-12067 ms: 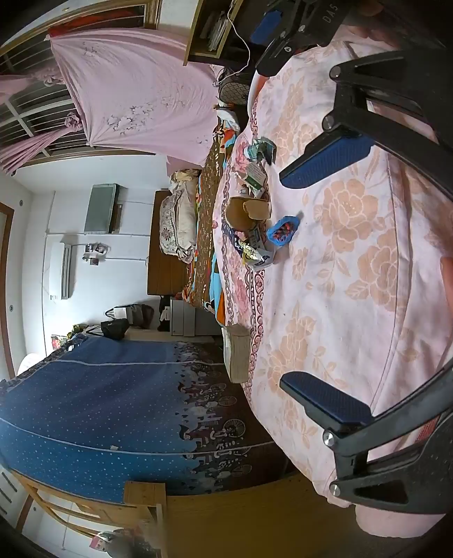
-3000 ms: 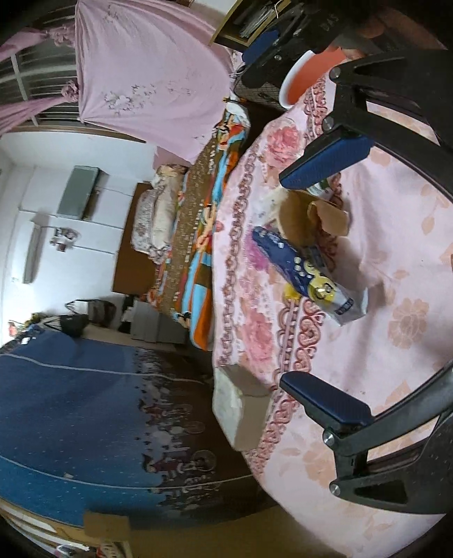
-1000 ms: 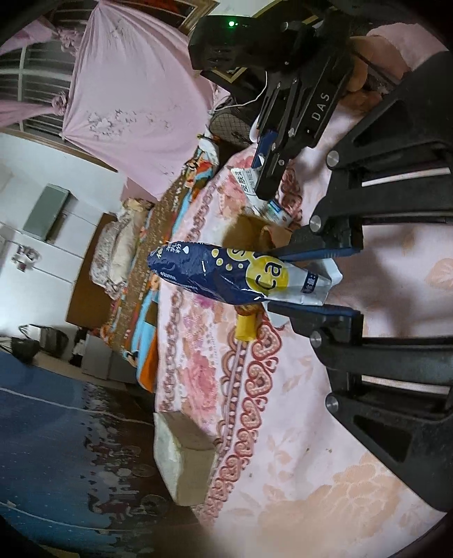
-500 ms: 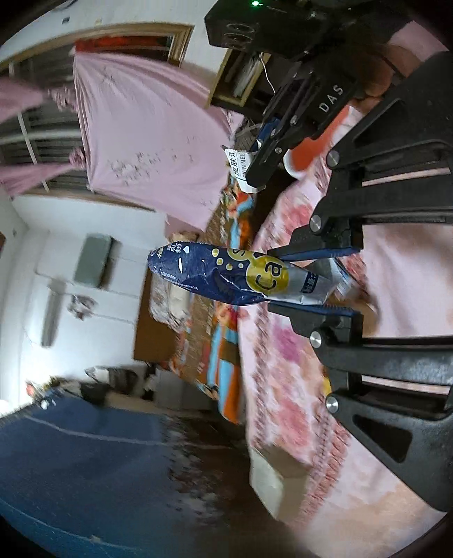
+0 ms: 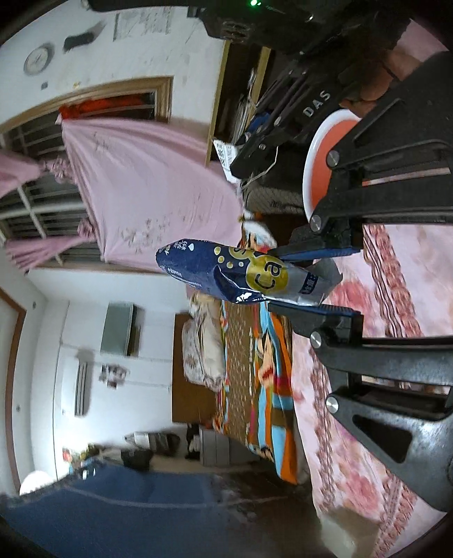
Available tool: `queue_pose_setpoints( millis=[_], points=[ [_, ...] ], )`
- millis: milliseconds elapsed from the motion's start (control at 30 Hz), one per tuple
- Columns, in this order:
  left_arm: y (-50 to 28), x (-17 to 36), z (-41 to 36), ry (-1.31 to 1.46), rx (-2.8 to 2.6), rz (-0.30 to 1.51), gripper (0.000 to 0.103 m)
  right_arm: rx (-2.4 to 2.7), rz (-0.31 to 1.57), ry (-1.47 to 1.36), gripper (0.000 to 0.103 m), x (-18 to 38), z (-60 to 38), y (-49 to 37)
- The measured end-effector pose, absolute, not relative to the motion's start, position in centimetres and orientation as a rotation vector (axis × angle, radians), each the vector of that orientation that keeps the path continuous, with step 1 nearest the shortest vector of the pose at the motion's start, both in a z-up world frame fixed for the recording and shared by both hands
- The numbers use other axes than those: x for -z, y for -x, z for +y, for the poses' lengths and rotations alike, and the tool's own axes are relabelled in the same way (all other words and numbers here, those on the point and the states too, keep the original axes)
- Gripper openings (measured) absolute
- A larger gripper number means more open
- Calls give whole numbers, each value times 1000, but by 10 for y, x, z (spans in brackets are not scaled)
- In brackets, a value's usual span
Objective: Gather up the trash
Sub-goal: 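Carry both items over the orange basin and open both tools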
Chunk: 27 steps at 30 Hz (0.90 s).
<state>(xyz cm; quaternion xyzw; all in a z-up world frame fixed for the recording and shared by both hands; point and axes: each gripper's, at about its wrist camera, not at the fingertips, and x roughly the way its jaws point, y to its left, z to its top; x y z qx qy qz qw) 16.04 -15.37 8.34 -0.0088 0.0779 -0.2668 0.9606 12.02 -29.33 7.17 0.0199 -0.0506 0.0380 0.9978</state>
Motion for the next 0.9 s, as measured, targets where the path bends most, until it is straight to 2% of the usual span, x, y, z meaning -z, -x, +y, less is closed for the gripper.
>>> queue_pose_setpoints(
  millis=[400, 900],
  points=[
    [-178, -76, -235, -38, 708, 258, 6, 135, 18, -190, 26, -55, -374, -131],
    [-231, -43, -300, 61, 827, 649, 6, 248, 232, -297, 27, -26, -412, -150]
  ],
)
